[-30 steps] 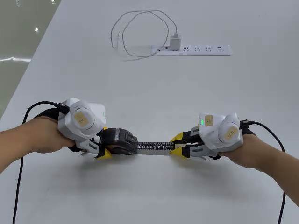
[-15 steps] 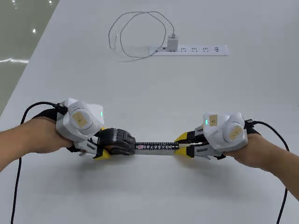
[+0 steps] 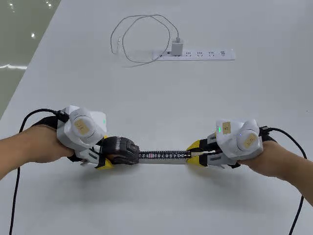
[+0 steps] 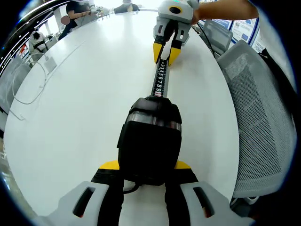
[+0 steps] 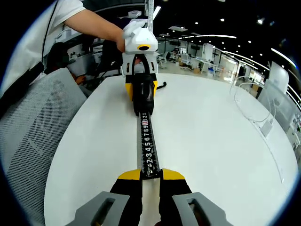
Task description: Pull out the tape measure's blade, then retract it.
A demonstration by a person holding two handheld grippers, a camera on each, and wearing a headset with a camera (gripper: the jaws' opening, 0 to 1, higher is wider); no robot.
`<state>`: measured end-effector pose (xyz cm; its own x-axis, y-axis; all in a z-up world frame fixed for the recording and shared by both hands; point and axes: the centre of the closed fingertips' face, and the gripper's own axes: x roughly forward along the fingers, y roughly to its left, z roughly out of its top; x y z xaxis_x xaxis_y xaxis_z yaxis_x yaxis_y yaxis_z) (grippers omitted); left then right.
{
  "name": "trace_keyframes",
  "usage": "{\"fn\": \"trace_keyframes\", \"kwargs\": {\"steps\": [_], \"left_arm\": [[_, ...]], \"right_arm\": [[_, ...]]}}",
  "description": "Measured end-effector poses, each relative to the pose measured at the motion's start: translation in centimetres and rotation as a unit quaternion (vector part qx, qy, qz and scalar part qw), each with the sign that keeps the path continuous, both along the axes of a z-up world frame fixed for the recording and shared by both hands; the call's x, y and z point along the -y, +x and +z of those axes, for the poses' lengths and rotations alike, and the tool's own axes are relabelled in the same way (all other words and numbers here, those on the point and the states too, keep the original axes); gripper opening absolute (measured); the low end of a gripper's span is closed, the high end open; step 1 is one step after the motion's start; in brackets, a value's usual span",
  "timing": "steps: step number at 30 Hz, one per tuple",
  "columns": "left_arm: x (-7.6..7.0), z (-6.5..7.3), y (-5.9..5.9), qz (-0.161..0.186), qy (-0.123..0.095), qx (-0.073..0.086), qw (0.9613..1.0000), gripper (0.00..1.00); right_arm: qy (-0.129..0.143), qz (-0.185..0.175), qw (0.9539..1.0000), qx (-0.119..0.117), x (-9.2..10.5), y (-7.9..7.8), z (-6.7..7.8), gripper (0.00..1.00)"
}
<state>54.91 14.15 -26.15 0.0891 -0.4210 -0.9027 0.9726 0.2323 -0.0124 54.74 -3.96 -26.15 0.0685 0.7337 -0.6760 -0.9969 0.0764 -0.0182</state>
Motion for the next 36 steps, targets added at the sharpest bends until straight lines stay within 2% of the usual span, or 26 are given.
{"fn": "trace_keyframes", "kwargs": {"steps": [22,36], "left_arm": [[0.0,0.1,-0.1,-0.001,0.004,-0.002,1.0,0.29],[0.1,0.1,-0.1,-0.002,0.004,-0.001,1.0,0.29]], "right_arm": [[-0.02,-0.004,0.9998,0.005,2.8,0.2,0.0,0.08],[-0.038,-0.009,0.9992,0.005,5.3,0.2,-0.4,0.08]]}}
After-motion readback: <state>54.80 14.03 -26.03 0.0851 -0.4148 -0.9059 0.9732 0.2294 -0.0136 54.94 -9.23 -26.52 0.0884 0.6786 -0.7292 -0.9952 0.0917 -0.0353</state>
